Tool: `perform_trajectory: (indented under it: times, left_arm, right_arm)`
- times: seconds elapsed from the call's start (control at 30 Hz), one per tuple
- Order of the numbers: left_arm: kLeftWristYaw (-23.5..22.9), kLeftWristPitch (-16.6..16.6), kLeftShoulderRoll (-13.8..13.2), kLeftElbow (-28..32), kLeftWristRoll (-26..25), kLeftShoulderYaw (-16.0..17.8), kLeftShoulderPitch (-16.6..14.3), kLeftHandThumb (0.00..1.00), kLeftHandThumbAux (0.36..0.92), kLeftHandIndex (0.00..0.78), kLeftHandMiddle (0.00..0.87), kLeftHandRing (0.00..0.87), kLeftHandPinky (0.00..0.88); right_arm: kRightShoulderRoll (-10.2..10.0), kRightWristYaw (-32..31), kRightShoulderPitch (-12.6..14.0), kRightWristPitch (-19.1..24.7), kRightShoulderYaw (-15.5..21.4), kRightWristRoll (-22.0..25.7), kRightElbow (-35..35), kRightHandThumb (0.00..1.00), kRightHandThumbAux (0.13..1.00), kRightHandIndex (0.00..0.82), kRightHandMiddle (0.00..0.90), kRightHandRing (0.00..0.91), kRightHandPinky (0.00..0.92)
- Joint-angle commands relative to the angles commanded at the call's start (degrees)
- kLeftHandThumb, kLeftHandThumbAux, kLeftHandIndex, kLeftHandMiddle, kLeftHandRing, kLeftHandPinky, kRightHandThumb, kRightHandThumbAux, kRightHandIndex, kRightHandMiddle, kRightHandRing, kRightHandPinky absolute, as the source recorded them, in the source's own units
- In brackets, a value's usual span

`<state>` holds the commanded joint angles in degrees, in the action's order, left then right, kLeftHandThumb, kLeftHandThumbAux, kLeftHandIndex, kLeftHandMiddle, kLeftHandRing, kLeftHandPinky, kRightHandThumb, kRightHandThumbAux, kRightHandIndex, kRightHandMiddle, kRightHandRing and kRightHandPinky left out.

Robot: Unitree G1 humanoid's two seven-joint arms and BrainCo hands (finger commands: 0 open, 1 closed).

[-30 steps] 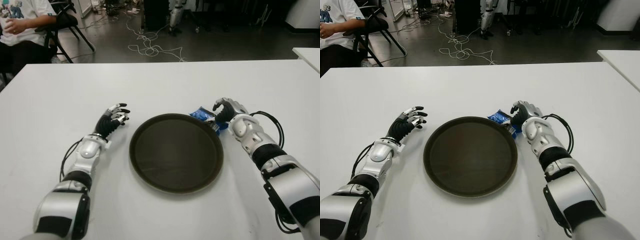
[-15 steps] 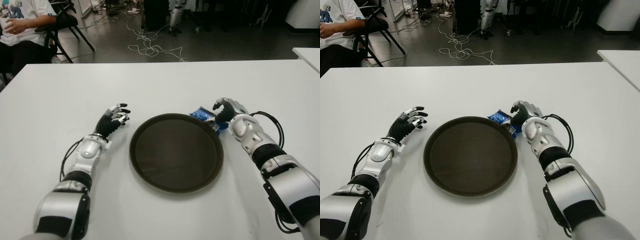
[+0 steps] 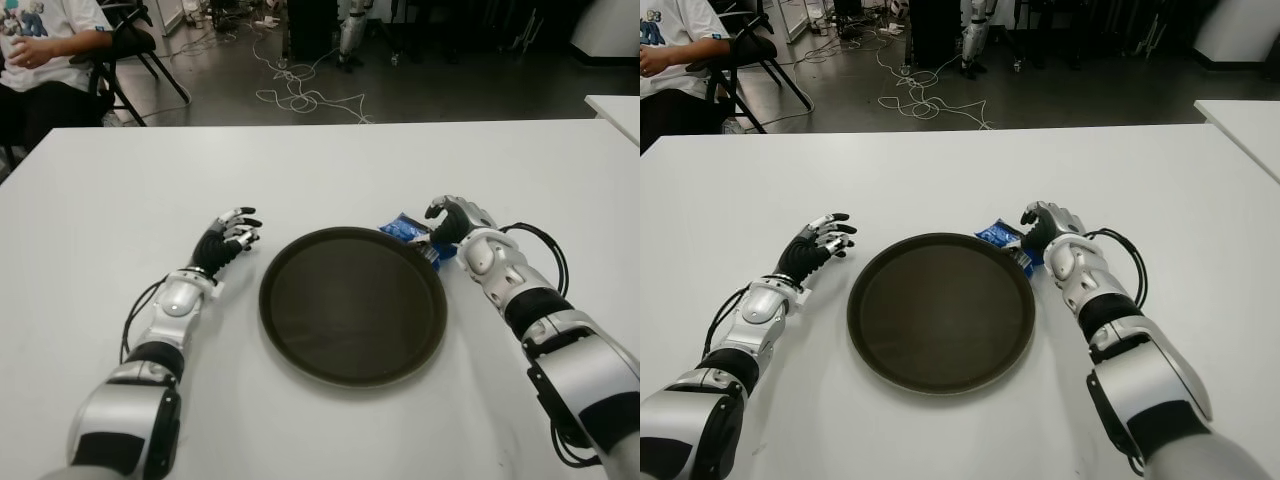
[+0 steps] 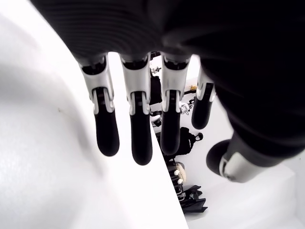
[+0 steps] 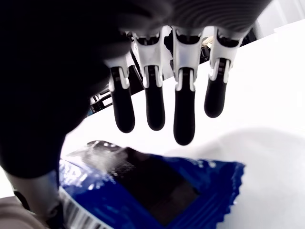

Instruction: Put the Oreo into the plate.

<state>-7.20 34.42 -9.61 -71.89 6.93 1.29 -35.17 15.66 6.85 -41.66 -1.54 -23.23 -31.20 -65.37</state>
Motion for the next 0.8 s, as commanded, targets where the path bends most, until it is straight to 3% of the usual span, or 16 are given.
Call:
perform_trajectory:
  times: [0.33, 0.47, 0.6, 0.8]
  left_arm:
    - [2.2, -0.9, 0.1, -0.1, 0.7, -0.8, -0.1, 0.380, 0.629, 0.204, 0.291, 0.330, 0.378]
    - [1.9, -1.1, 0.2, -0.1, 0.5, -0.6, -0.2, 0.391, 0.630, 0.206, 0.289, 0.328, 0.378]
    - [1.3, -0.9, 0.4, 0.1, 0.1, -0.3, -0.1, 0.412, 0.631, 0.212, 0.298, 0.334, 0.384]
    - [1.9, -1.1, 0.3, 0.2, 0.5, -0.5, -0.2, 0.424, 0.636, 0.209, 0.304, 0.341, 0.388]
  right_arm:
    - [3.1, -3.4, 4.1, 3.4, 0.7, -0.3, 14.9, 0.000, 0.753, 0.390, 0.339, 0.383, 0.316]
    - [3.8, -4.1, 5.6, 5.3, 0.4, -1.2, 19.0, 0.000, 0.719, 0.267, 0.243, 0.258, 0.207]
    - [3.8, -4.2, 5.6, 6.1, 0.5, -1.7, 19.6, 0.000, 0.708, 0.198, 0.191, 0.198, 0.163]
    - [3.8, -4.1, 4.8, 5.8, 0.4, -2.4, 17.4, 0.000, 0.710, 0.188, 0.177, 0.175, 0.142]
